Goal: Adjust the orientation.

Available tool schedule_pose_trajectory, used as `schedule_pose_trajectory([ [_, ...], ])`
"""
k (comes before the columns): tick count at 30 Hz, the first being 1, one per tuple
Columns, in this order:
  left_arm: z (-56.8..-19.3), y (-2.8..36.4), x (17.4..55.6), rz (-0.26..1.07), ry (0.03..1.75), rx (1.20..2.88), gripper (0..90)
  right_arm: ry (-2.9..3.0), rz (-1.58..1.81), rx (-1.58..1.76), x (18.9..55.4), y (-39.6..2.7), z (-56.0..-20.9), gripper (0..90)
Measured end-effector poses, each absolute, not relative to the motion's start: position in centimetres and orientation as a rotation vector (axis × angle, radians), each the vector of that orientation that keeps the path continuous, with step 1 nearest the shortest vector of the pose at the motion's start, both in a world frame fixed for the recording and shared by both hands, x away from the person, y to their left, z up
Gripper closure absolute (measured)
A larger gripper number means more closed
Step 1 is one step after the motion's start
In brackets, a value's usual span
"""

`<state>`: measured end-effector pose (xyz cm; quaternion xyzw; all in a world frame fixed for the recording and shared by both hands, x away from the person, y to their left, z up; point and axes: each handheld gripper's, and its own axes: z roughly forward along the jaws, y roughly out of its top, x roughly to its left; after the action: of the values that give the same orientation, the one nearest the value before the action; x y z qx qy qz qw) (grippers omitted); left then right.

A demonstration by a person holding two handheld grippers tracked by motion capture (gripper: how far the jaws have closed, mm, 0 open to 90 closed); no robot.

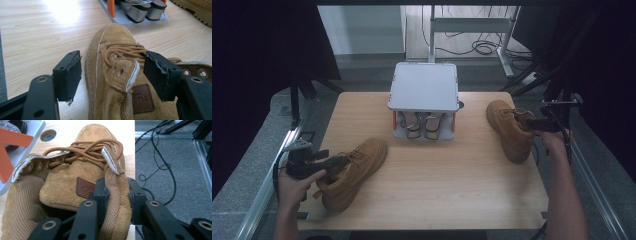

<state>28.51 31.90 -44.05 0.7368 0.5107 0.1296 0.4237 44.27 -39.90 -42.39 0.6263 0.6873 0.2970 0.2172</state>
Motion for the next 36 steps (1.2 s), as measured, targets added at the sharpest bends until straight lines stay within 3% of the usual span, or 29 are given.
schedule_pose_trajectory([
  [22,-43.9,32.6,28.3,0.332,1.289,1.824,31.1,1.818,1.008,1.727,43.1,-39.3,-41.4,78.5],
  [36,-43.7,32.8,28.1,0.335,1.288,1.817,31.1,1.836,1.186,1.584,37.8,-38.3,-38.8,78.4],
])
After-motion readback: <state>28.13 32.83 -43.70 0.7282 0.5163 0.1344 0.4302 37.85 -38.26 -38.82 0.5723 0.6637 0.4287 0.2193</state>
